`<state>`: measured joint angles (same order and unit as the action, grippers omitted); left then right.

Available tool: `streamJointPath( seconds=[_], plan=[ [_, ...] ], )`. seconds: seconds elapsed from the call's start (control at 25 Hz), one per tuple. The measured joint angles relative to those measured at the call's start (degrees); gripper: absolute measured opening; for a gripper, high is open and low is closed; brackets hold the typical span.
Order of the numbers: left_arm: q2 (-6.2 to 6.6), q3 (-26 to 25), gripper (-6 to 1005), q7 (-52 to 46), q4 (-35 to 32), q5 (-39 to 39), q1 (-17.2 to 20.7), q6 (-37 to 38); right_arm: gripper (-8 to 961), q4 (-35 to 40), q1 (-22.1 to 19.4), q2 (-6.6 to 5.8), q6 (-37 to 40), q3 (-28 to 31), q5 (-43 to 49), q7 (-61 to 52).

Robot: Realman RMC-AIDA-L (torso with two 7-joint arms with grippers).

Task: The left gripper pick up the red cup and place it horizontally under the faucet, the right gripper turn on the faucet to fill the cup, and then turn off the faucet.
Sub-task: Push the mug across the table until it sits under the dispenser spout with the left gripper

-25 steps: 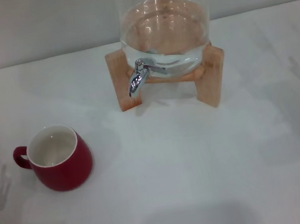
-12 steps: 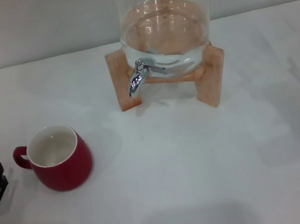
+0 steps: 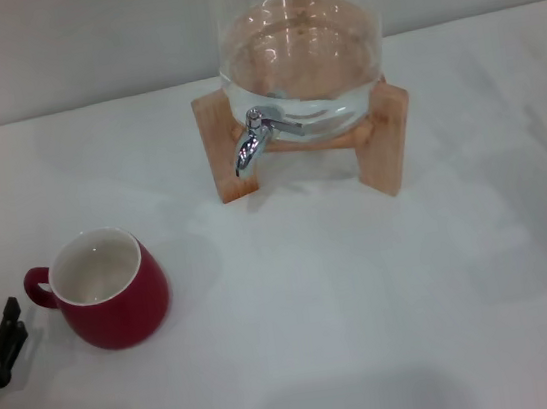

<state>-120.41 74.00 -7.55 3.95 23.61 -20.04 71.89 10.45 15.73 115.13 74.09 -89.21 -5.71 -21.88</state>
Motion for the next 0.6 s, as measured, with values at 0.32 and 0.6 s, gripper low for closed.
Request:
streamJointPath(
  seconds=[0.32,0.6],
  plan=[
    [0.0,0.0,778,0.0,-0.1,0.9,-0.1,0.0,870,0.0,0.0,0.0,0.0,0.0,0.0,0.0],
    [0.0,0.0,778,0.0,-0.2,1.5,-0.1,0.0,870,0.0,-0.1,0.0,0.0,0.0,0.0,0.0]
  ],
)
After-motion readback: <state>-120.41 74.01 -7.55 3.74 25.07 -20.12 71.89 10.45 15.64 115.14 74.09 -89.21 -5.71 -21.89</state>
